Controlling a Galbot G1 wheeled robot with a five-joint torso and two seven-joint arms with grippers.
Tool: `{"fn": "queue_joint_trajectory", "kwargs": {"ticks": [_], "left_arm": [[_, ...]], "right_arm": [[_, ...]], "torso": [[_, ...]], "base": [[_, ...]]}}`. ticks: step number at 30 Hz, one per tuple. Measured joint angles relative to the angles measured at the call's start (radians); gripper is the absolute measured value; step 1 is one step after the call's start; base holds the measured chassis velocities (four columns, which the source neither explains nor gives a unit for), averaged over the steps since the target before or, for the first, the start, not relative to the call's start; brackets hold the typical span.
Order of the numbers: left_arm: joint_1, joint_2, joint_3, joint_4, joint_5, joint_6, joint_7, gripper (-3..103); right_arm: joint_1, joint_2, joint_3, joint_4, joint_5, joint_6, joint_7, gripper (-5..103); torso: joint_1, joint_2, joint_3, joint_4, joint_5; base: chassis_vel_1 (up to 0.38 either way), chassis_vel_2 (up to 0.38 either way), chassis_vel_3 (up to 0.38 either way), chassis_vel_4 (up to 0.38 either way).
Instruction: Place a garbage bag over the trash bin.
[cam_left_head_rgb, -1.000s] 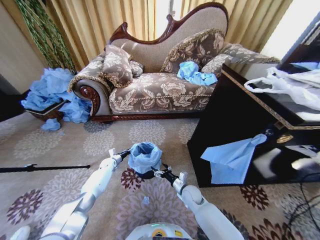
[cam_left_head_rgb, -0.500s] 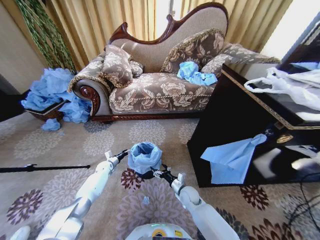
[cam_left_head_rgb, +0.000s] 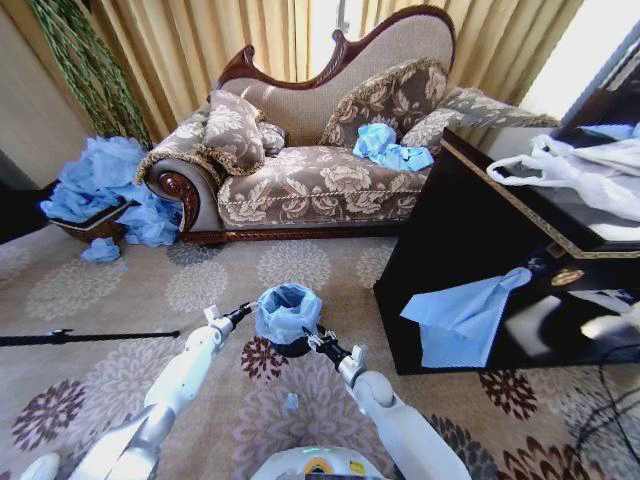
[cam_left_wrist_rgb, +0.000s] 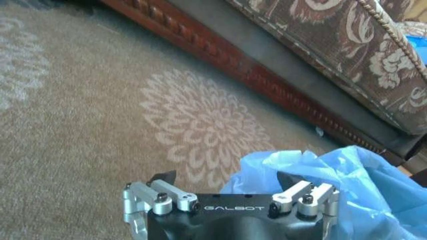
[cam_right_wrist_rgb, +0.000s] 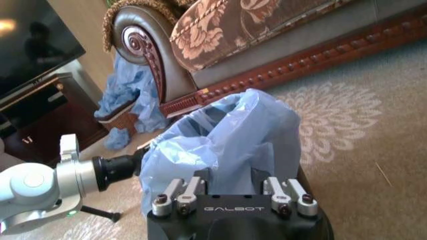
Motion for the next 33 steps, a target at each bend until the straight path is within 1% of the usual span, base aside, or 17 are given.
{"fn": "queue_joint_trajectory", "kwargs": {"ticks": [1, 3, 5, 10, 11, 12, 13, 14, 15, 16, 17, 18, 19, 22, 24, 31, 33], "left_arm": [[0.0, 0.0, 0.0, 0.0, 0.0, 0.0, 0.0, 100], [0.007, 0.001, -0.002, -0.014, -0.002, 0.001, -0.006, 100], [0.008, 0.001, -0.002, -0.017, -0.002, 0.001, -0.008, 100], [0.01, -0.005, -0.003, -0.027, -0.005, 0.005, -0.017, 100], [0.01, -0.005, -0.003, -0.027, -0.005, 0.005, -0.017, 100], [0.009, -0.008, -0.003, -0.026, -0.005, 0.005, -0.017, 100], [0.008, -0.009, -0.002, -0.026, -0.005, 0.005, -0.017, 100], [0.007, -0.008, -0.002, -0.023, -0.005, 0.005, -0.019, 100], [0.007, -0.008, -0.002, -0.023, -0.005, 0.005, -0.019, 100], [0.008, -0.011, -0.001, -0.021, -0.005, 0.005, -0.019, 100], [0.006, -0.011, -0.001, -0.02, -0.005, 0.005, -0.019, 100], [0.004, -0.012, -0.001, -0.018, -0.005, 0.005, -0.019, 100], [0.004, -0.014, -0.001, -0.016, -0.005, 0.005, -0.019, 100], [0.002, -0.016, -0.001, -0.016, -0.005, 0.005, -0.019, 100], [0.002, -0.016, 0.0, -0.015, -0.005, 0.005, -0.019, 100], [0.008, -0.015, -0.005, -0.021, -0.005, 0.006, -0.024, 100], [0.014, -0.015, -0.015, -0.029, -0.005, 0.009, -0.029, 100]], "right_arm": [[0.0, 0.0, 0.0, 0.0, 0.0, 0.0, 0.0, 37], [-0.005, 0.0, 0.0, 0.0, -0.005, 0.004, -0.006, 30], [-0.006, 0.0, 0.0, -0.001, -0.009, 0.005, -0.008, 30], [-0.012, 0.001, -0.002, -0.001, -0.021, 0.009, -0.011, 14], [-0.012, 0.001, -0.002, -0.001, -0.021, 0.009, -0.011, 14], [-0.013, 0.0, -0.002, -0.001, -0.022, 0.009, -0.011, 11], [-0.013, -0.002, -0.005, -0.01, -0.028, 0.003, -0.008, 11], [-0.019, -0.004, -0.009, -0.013, -0.03, 0.001, -0.008, 5], [-0.019, -0.004, -0.009, -0.013, -0.03, 0.001, -0.008, 5], [-0.015, -0.004, -0.008, -0.01, -0.032, 0.003, -0.008, 1], [-0.016, -0.006, -0.006, -0.008, -0.033, 0.004, -0.008, -2], [-0.02, -0.009, -0.009, -0.007, -0.033, 0.003, -0.009, -2], [-0.02, -0.01, -0.009, -0.004, -0.033, 0.003, -0.009, -2], [-0.02, -0.01, -0.008, -0.001, -0.034, 0.003, -0.009, -2], [-0.02, -0.007, -0.008, -0.004, -0.036, 0.005, -0.01, -2], [-0.01, 0.005, -0.008, -0.027, -0.041, 0.017, -0.003, -2], [-0.006, 0.014, -0.006, -0.044, -0.042, 0.02, 0.0, -1]], "torso": [[0.0, 0.0, 0.0, 0.0, 0.0], [0.0, 0.0, 0.0, 0.0, 0.0], [0.0, 0.0, 0.0, 0.0, 0.0], [0.0, 0.0, 0.0, 0.0, 0.0], [0.0, 0.0, 0.0, 0.0, 0.0], [0.0, 0.0, 0.0, 0.0, 0.0], [0.0, 0.0, 0.0, 0.0012, 0.0003], [0.001, -0.001, 0.002, 0.0002, 0.0012], [0.001, -0.001, 0.002, 0.0002, 0.0012], [0.001, -0.001, 0.002, 0.0034, 0.0], [0.001, -0.001, 0.001, 0.0013, -0.0002], [0.001, -0.001, 0.001, 0.0011, 0.0007], [0.001, -0.001, 0.001, 0.0014, 0.0009], [0.0, -0.001, 0.001, 0.0001, -0.0003], [0.001, -0.001, 0.001, 0.0007, 0.0005], [0.0, -0.001, 0.0, 0.0003, 0.0], [0.0, -0.001, 0.0, 0.0003, 0.0001]], "base": [[0.0, 0.0, 0.0, 0.0], [0.0, 0.0, 0.0, 0.0], [0.0, 0.0, 0.0, 0.0], [0.0, 0.0, 0.0, 0.0], [0.0, 0.0, 0.0, 0.0], [0.0, 0.0, 0.0, 0.0], [0.0, 0.0, 0.0, 0.0], [0.0, 0.0, 0.0, 0.0], [0.0, 0.0, 0.0, 0.0], [0.0, 0.0, 0.0, 0.0], [0.0, 0.0, 0.0, 0.0], [0.0, 0.0, 0.0, 0.0], [0.0, 0.0, 0.0, 0.0], [0.0, 0.0, 0.0, 0.0], [0.0, 0.0, 0.0, 0.0], [0.0, 0.0, 0.0, 0.0], [0.0, 0.0, 0.0, 0.0]]}}
